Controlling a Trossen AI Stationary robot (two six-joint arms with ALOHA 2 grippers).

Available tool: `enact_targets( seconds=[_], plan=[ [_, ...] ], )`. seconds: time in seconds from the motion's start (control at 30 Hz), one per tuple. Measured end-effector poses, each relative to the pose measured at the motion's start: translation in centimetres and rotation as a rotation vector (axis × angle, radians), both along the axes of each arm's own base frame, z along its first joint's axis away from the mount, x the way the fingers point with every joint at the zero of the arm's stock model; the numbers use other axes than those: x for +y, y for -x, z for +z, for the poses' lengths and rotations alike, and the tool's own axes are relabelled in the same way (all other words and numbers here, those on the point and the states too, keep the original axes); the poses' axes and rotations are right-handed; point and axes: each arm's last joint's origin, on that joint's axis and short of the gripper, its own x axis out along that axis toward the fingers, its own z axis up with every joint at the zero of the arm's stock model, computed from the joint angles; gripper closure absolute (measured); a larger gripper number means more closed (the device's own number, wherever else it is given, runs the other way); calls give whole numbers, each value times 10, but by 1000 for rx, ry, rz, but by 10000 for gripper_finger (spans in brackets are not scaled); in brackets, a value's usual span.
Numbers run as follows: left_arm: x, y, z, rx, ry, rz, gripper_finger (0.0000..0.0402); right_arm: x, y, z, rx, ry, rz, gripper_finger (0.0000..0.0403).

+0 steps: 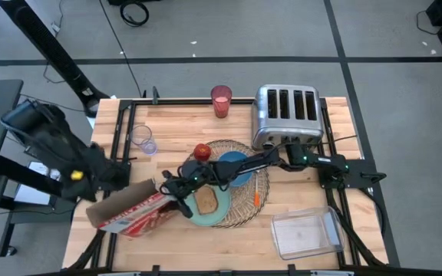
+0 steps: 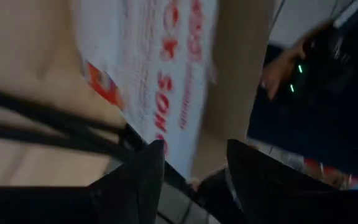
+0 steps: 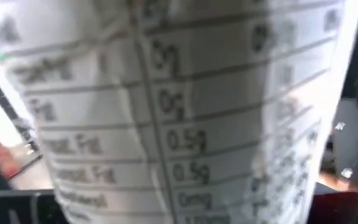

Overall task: Arrange a breakfast setting
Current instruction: Pour the cereal from the cereal box into the blue bowl

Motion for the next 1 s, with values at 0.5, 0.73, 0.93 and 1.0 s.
enact_targets(
  seconds=[0.5, 0.73, 0.93, 1.0],
  plan=[
    [41, 25, 12, -527, -302, 106, 221, 7, 135, 212, 66, 124, 14, 222],
    [33, 3, 30, -830, -594, 232, 198, -9, 202, 264, 89, 154, -235, 222],
    [12, -27, 48, -1012, -768, 241, 136, -32, 241, 284, 138, 175, -420, 222],
    [8, -37, 50, -1034, -830, 237, 117, -35, 243, 284, 152, 179, -411, 222]
  ],
)
